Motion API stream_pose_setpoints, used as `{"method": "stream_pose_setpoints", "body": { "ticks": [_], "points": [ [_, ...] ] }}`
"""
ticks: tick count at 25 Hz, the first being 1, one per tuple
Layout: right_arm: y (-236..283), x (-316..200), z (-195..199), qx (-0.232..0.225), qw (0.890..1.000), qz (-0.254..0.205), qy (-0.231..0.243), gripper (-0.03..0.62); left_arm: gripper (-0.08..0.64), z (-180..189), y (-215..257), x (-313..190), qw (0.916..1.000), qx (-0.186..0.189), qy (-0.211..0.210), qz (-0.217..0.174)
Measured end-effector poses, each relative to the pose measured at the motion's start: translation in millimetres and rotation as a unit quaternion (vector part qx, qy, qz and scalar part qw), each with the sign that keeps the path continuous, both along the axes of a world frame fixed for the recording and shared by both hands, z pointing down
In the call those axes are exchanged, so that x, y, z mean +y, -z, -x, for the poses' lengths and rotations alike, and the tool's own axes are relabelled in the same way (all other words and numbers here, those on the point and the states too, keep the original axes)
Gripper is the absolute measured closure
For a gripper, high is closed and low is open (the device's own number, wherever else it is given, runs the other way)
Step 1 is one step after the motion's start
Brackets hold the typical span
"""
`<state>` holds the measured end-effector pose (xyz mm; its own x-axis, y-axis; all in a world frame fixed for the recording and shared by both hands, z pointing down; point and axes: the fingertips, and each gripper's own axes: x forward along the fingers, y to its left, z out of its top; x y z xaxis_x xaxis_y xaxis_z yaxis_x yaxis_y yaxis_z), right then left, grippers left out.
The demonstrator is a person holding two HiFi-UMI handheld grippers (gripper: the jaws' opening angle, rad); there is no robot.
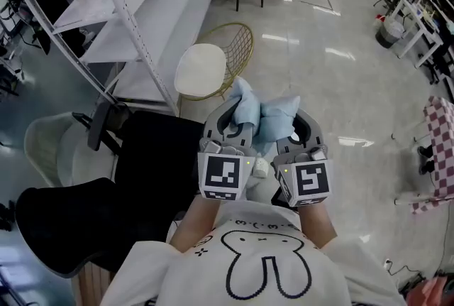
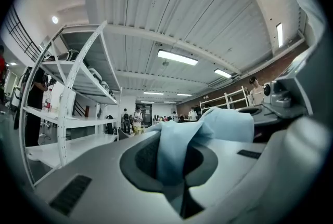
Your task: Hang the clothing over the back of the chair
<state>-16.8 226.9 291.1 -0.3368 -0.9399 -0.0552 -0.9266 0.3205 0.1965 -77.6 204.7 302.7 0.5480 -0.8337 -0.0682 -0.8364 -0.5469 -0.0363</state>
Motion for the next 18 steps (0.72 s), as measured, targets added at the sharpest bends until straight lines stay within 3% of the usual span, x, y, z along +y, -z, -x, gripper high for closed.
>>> {"method": "stream_pose_setpoints", "body": {
  "ticks": [18],
  "points": [
    [-16.5,-191.6,-108.6,-0.029,0.997,0.058,0.048,0.555,0.526,-69.6,-11.8,-194.3,0.9968,-0.034,0.054,0.050]
  ]
}}
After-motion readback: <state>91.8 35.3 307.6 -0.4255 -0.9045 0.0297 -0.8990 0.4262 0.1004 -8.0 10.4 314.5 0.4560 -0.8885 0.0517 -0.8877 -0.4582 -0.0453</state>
